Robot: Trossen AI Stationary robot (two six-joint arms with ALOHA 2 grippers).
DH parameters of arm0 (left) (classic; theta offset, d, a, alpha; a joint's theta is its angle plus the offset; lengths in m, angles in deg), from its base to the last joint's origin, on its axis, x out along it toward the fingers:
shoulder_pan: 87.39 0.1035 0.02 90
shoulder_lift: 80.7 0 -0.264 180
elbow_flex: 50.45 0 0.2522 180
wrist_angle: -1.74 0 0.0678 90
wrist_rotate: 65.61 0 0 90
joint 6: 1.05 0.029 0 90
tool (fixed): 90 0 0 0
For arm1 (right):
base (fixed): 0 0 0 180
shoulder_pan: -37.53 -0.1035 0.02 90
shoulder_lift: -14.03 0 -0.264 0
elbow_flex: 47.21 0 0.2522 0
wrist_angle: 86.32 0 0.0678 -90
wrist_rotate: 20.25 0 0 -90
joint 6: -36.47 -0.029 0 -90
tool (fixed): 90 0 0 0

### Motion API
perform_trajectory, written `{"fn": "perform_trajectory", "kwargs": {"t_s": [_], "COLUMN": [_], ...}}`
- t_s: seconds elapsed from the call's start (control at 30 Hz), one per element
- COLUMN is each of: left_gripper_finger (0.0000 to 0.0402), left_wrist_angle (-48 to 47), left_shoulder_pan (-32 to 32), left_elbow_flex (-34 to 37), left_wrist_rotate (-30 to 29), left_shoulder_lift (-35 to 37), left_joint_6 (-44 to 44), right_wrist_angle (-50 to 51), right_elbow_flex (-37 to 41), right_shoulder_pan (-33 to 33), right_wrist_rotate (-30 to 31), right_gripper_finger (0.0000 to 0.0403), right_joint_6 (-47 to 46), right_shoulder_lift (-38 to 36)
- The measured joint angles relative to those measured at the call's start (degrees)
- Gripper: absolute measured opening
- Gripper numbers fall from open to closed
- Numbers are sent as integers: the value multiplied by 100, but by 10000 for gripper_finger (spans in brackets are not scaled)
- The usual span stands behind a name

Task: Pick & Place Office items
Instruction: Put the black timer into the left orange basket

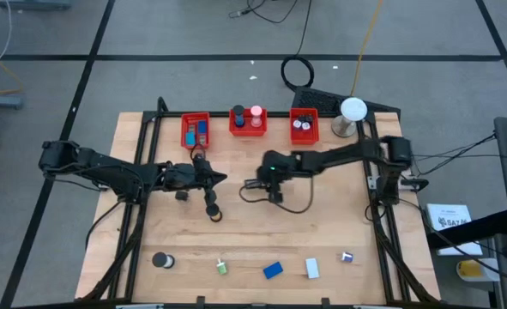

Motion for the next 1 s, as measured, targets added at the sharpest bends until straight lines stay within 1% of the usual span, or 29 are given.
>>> {"fn": "perform_trajectory", "kwargs": {"t_s": [0.1, 0.2, 0.4, 0.53, 0.63, 0.73, 0.83, 1.0], "left_gripper_finger": [11, 3, 10, 3, 10, 8, 3, 13], "left_wrist_angle": [-143, -229, -311, -349, -347, -341, -343, -336], "left_shoulder_pan": [-42, -96, -123, -126, -126, -126, -131, -119], "left_elbow_flex": [0, 0, 0, 0, 0, 0, 0, 0], "left_wrist_rotate": [-7, -7, -7, -2, -7, -9, -46, -87], "left_shoulder_lift": [0, -2, -4, -5, -7, -7, -7, -11], "left_joint_6": [-112, -214, -414, -516, -539, -662, -747, -747], "right_wrist_angle": [8, 26, -246, -295, -296, -293, -312, 116], "right_elbow_flex": [-474, -769, -870, -867, -868, -866, -866, -816], "right_shoulder_pan": [76, 103, 123, 123, 123, 123, 114, 114], "right_wrist_rotate": [-158, -285, -294, -287, -286, -245, -13, 210], "right_gripper_finger": [144, 144, 145, 179, 194, 196, 198, 194], "right_joint_6": [290, 482, 597, 550, 590, 609, 626, 717], "right_shoulder_lift": [448, 786, 1020, 1022, 1016, 1020, 972, 360]}}
